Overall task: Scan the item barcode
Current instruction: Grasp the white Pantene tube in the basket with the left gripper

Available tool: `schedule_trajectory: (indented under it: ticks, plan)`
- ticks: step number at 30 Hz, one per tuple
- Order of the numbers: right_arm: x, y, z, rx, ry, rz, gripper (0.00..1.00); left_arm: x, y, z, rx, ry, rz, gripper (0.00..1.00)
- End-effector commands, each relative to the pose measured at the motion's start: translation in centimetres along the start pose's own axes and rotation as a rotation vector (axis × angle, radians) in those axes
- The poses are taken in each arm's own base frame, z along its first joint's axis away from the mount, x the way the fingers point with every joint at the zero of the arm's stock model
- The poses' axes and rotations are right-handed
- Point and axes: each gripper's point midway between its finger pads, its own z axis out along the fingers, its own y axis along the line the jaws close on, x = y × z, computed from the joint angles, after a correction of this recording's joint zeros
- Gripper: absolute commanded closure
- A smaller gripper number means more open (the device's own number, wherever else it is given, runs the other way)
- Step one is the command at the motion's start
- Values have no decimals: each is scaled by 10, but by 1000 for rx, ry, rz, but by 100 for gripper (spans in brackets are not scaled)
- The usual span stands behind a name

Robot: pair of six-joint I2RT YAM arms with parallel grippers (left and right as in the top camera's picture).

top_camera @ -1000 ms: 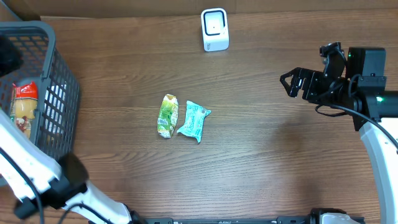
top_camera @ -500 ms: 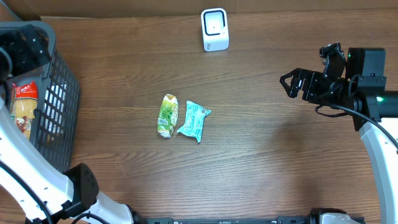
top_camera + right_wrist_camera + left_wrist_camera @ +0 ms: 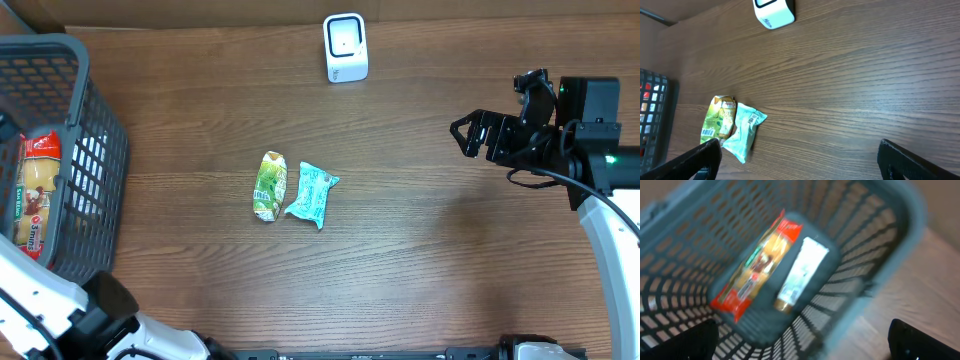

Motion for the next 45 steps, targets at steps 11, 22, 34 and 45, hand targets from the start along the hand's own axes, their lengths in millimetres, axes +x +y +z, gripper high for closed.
schedule_trajectory:
  ticks: [11, 22, 34, 45]
  plan:
    - [-7, 3, -4, -6, -18, -5, 0, 46, 31, 143, 51, 216, 68, 0]
    - [-6, 3, -4, -6, -18, -4, 0, 105, 32, 237, 79, 245, 180, 0]
    - [-6, 3, -4, -7, -17, -4, 0, 140, 34, 281, 82, 273, 208, 1]
    - [-6, 3, -4, -6, -15, -3, 0, 172, 27, 318, 107, 374, 209, 0]
